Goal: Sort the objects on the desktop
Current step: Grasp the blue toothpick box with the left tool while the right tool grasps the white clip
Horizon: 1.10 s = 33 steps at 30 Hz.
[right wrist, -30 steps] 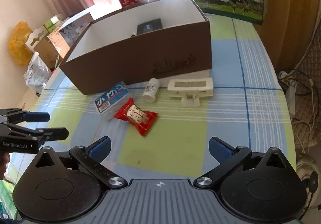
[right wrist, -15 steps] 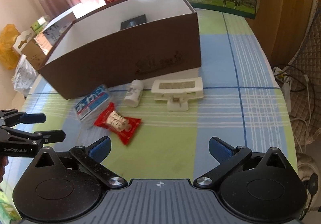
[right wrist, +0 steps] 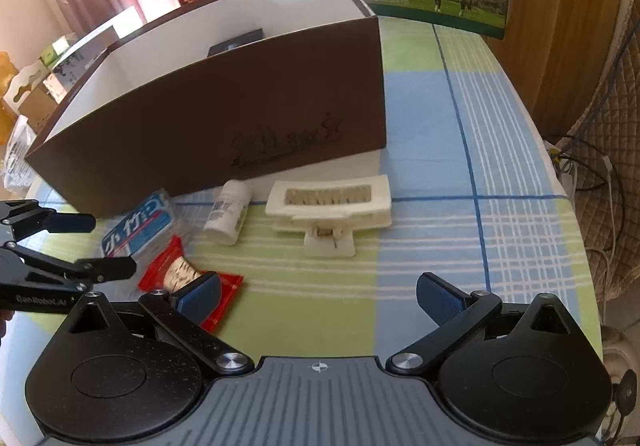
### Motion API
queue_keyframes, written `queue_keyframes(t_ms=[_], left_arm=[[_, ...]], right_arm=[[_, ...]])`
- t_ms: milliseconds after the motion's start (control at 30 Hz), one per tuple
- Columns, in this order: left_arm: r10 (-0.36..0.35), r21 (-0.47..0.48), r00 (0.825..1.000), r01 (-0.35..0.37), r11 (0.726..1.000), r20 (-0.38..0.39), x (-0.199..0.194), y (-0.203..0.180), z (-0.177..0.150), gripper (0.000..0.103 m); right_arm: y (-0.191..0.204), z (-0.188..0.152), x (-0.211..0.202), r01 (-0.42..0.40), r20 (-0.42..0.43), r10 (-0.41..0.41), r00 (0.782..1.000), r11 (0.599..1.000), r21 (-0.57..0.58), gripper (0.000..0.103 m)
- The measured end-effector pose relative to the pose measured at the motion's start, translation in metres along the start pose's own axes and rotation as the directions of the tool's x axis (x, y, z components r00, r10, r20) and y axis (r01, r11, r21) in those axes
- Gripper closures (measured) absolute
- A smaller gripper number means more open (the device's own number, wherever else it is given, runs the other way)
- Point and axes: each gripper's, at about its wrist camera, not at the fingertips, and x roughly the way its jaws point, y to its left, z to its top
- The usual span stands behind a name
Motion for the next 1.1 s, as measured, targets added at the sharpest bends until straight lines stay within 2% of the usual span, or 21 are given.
queue_keyframes(t_ms=[100, 267, 400, 600, 833, 1100], left_arm=[[-0.018, 0.004, 1.000, 0.018, 1.000, 0.002, 0.009, -0.002, 0.005, 0.028], [-0.057, -0.016, 0.998, 0.057, 0.998, -0.006, 0.019, -0.002, 0.007, 0.043], [-0.046, -0.025, 0.999, 0.046, 0.999, 0.011, 0.018, -0.002, 0.003, 0.043], [0.018, -0.120, 1.000, -0.018, 0.993, 0.000, 0.010, 0.008, -0.010, 0.044], [0.088, -0.261, 0.995, -0.098, 0.960, -0.051, -0.004, 0.037, -0.032, 0.044], [0.123, -0.316, 0.989, -0.143, 0.938, -0.083, -0.013, 0.055, -0.046, 0.044]], right_arm=[[-0.001, 0.006, 0.006, 0.006, 0.009, -0.006, 1.000, 1.000, 0.003, 0.002], [-0.001, 0.014, 0.014, 0.016, 0.021, -0.016, 1.000, 1.000, -0.008, 0.002], [0.000, 0.019, 0.019, 0.020, 0.030, -0.019, 0.999, 1.000, -0.017, 0.002], [0.000, 0.024, 0.031, 0.040, 0.031, -0.039, 0.999, 0.999, -0.030, 0.002], [-0.001, 0.030, 0.046, 0.068, 0.026, -0.067, 0.997, 0.996, -0.063, 0.002], [0.003, 0.029, 0.060, 0.100, 0.006, -0.100, 0.995, 0.988, -0.114, 0.002]])
